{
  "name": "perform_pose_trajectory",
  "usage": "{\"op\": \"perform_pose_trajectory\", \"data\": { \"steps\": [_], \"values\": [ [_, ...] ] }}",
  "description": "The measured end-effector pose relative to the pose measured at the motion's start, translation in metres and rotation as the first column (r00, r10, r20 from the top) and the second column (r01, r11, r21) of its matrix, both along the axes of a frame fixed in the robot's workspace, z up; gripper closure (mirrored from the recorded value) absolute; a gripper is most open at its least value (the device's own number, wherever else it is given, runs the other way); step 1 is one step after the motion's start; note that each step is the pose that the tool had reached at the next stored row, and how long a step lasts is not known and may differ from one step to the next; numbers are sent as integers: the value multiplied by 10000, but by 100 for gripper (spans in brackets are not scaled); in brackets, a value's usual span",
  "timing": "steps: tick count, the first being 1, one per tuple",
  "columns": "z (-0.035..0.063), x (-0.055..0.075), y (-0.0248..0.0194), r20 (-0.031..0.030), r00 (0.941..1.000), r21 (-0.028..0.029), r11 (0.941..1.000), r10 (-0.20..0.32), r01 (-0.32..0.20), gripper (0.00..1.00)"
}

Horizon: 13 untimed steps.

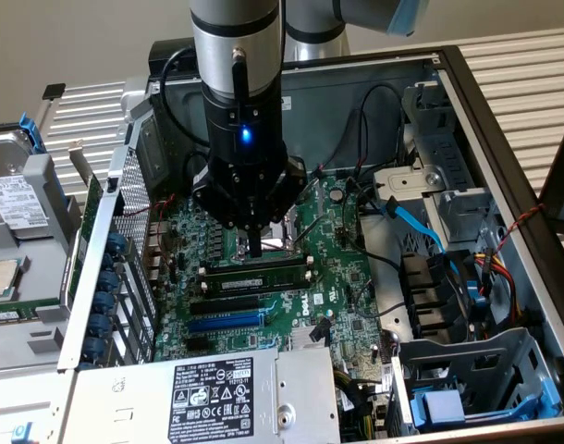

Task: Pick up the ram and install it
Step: 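Press down the ram until it locks into place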

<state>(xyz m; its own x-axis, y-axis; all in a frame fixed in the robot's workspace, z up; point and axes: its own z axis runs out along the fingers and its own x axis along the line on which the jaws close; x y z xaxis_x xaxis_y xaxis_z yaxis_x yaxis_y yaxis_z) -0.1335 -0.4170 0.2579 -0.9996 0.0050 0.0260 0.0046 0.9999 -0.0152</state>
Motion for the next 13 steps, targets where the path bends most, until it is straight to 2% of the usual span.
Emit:
{"op": "perform_pose_trajectory", "data": {
  "steps": [4, 13],
  "values": [
    [0, 0, 0, 0, 9991, 0, 9991, -420, 420, 89],
    [0, 1, 0, -5, 9988, 0, 9988, -486, 486, 89]
  ]
}}
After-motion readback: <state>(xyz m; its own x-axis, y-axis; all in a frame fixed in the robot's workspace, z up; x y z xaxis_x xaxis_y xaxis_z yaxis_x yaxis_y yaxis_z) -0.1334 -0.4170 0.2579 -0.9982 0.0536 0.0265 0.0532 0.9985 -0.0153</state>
